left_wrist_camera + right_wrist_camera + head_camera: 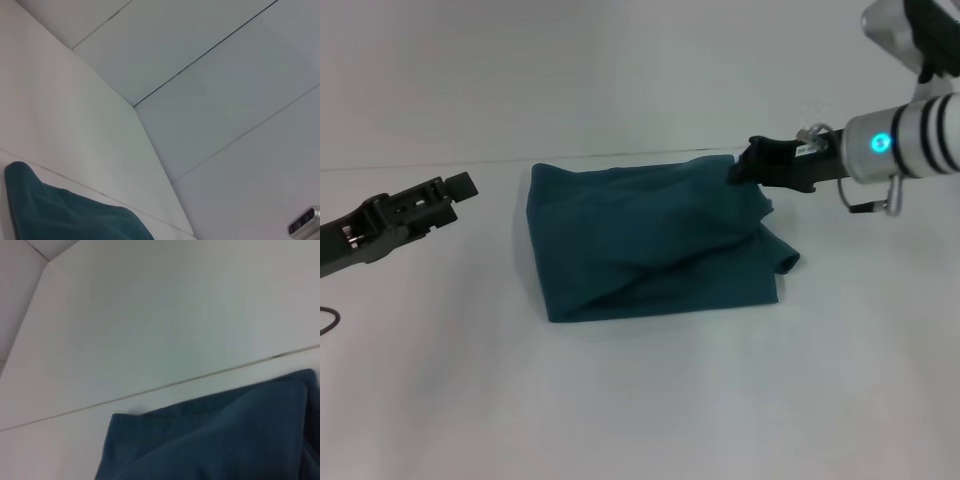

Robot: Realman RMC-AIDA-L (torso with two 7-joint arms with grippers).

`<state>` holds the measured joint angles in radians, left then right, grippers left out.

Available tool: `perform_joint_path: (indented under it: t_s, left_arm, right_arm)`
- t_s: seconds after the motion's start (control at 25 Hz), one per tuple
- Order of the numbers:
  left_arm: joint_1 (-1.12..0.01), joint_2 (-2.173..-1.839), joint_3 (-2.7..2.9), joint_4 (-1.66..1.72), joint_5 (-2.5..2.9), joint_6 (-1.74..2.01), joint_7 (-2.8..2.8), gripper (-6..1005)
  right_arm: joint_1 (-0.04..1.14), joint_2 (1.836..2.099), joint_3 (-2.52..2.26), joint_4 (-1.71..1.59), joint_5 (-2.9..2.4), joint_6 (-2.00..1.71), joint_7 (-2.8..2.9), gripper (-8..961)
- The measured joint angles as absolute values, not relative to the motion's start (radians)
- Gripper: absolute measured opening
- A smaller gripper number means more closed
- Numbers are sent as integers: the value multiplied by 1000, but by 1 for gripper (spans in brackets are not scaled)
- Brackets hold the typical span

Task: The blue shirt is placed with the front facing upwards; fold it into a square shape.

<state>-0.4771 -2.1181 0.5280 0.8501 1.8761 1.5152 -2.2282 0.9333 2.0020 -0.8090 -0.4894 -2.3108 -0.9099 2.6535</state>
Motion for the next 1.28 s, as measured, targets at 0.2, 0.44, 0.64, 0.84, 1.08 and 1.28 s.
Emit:
perform_joint_path:
  t_s: [0.2, 0.44, 0.64, 0.84, 1.08, 1.28]
  left_arm:
    - [-477, -2117, 527, 850, 1876, 1517, -2231, 800]
    - [-482, -2119, 528, 848, 1872, 1515, -2233, 800]
    - [-484, -2114, 528, 835, 1866, 1513, -2233, 800]
    - [-488, -2113, 528, 827, 1865, 1510, -2233, 800]
    - [-489, -2111, 528, 827, 1865, 1509, -2233, 800]
    - [-489, -2111, 528, 825, 1865, 1508, -2233, 800]
  right_arm:
    - [874, 1968, -801, -610, -2310, -1093, 2726, 30]
    - [865, 1933, -810, -605, -2329, -1182, 2748, 30]
    - [865, 1934, -814, -571, -2396, -1183, 2748, 31]
    - [867, 1939, -815, -534, -2447, -1155, 2748, 31]
    - [873, 1947, -825, -514, -2472, -1153, 2749, 31]
    - [873, 1954, -836, -514, -2495, -1154, 2750, 31]
